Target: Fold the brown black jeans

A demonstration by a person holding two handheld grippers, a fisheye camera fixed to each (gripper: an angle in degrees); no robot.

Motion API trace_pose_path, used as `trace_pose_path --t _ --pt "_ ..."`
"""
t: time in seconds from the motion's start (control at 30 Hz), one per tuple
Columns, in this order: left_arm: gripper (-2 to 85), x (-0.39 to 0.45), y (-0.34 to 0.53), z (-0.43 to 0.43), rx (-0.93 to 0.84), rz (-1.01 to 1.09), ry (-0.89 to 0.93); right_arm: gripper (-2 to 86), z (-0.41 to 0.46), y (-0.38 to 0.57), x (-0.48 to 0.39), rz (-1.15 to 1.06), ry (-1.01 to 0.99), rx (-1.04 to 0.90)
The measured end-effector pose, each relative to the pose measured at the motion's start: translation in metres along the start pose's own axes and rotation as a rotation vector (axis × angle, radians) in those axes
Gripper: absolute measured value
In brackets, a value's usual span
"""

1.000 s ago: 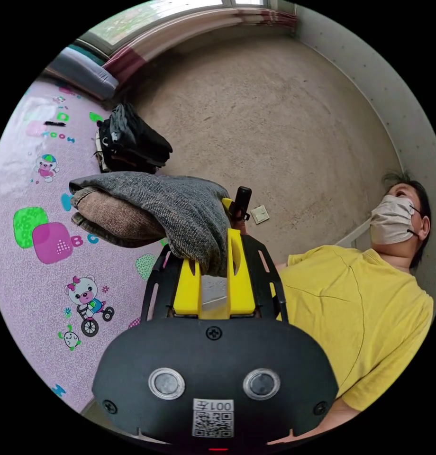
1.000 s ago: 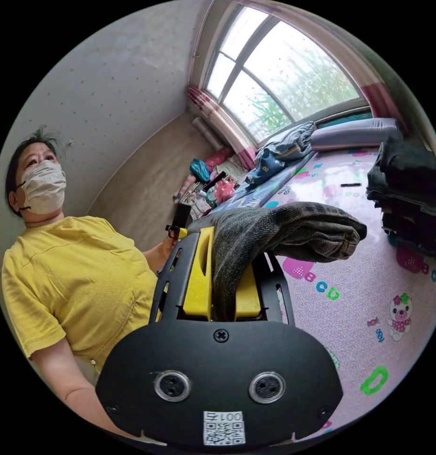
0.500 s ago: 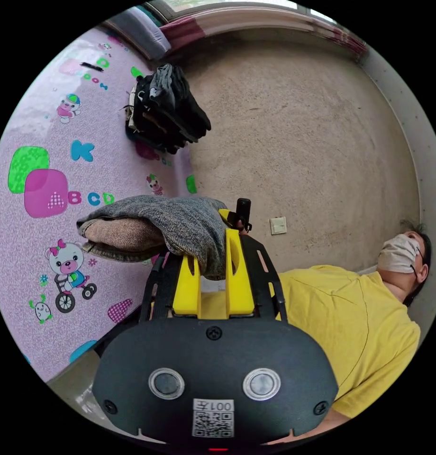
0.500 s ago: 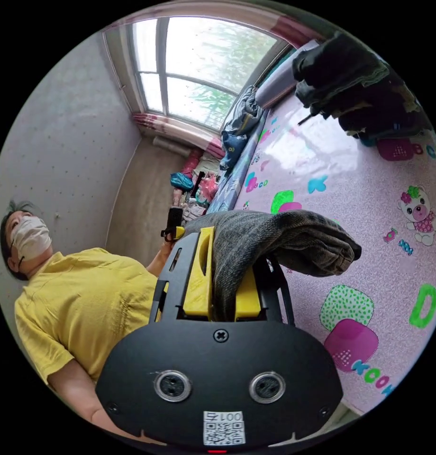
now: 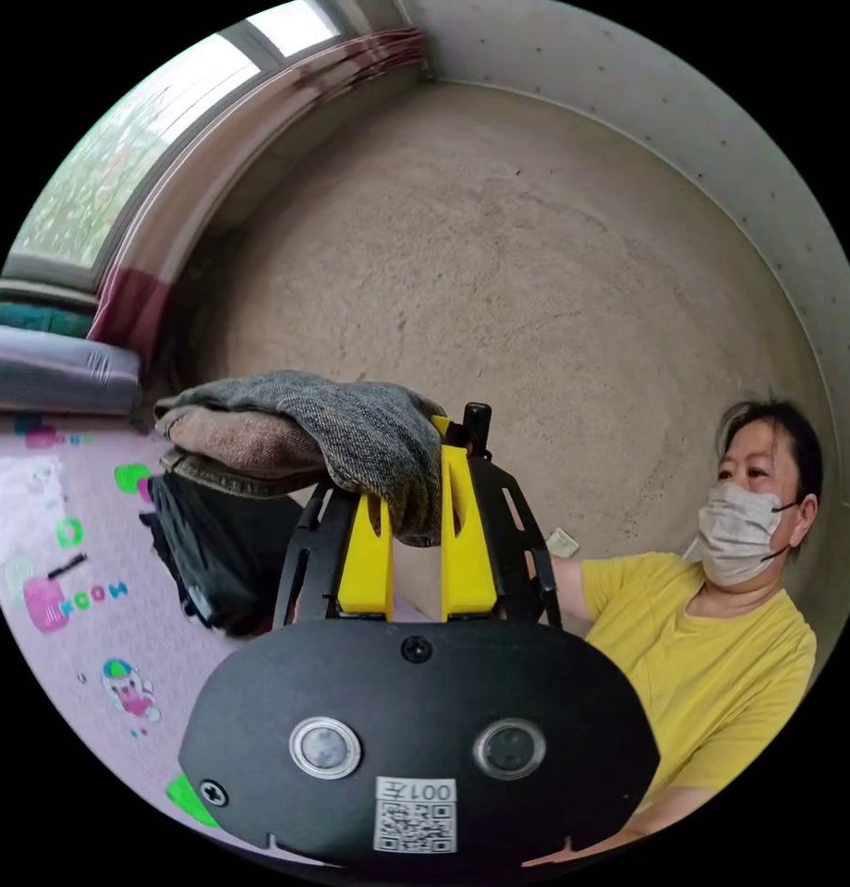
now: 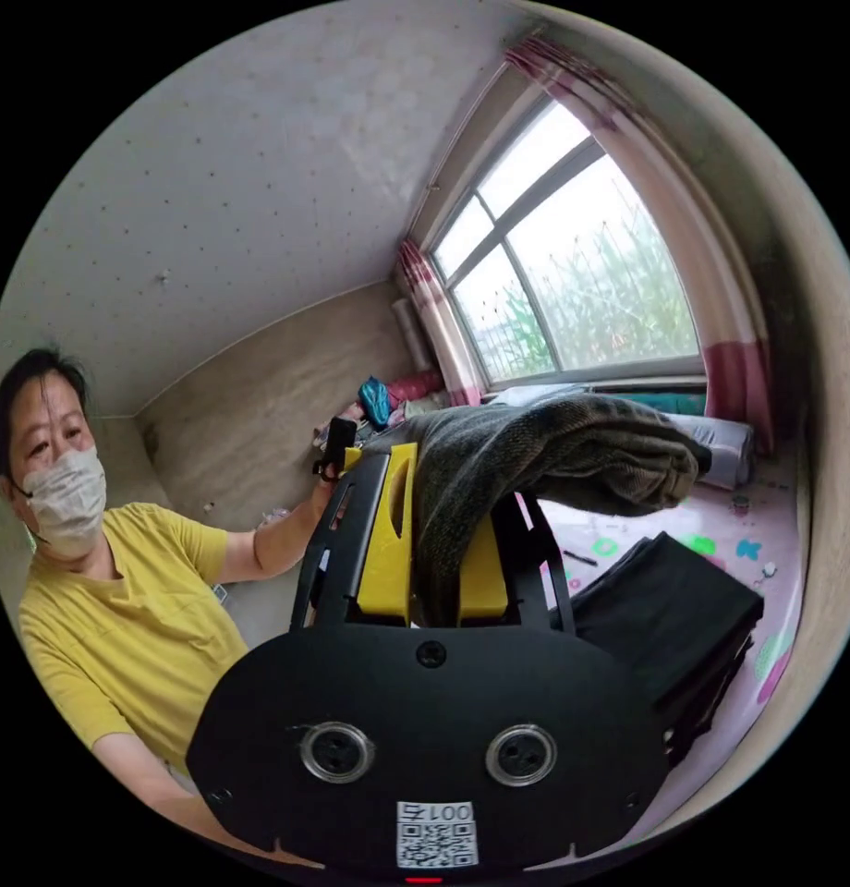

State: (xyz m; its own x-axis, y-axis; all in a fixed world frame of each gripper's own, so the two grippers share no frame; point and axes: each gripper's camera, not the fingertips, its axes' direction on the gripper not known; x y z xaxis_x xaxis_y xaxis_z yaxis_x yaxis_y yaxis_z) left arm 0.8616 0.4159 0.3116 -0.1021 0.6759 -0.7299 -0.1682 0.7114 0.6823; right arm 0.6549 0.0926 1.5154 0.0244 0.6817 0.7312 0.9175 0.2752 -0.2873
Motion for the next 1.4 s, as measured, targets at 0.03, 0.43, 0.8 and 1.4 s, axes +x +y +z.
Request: trace_pose_path --t 0.03,0.43,0.8,1.4 --pt "2.8 -0.005 -0.015 0.003 0.016 0.013 -0.003 3.9 -0.003 -0.014 0.007 -0.001 0.003 0.012" --pt "2.8 -0.030 0.041 -0.021 -0.031 -0.116 -0.095 3.8 0.044 0.030 0.041 0.211 -0.135 -0.065" --pt "2.6 -0.047 0.224 -0.126 -0.091 -0.520 -0.176 3.7 0.177 0.173 0.016 0.622 -0.322 -0.221" --pt "3.0 -0.259 0.009 -0.263 -0.074 -0.199 -0.190 3.5 0.364 -0.091 0.118 0.280 -0.131 -0.121"
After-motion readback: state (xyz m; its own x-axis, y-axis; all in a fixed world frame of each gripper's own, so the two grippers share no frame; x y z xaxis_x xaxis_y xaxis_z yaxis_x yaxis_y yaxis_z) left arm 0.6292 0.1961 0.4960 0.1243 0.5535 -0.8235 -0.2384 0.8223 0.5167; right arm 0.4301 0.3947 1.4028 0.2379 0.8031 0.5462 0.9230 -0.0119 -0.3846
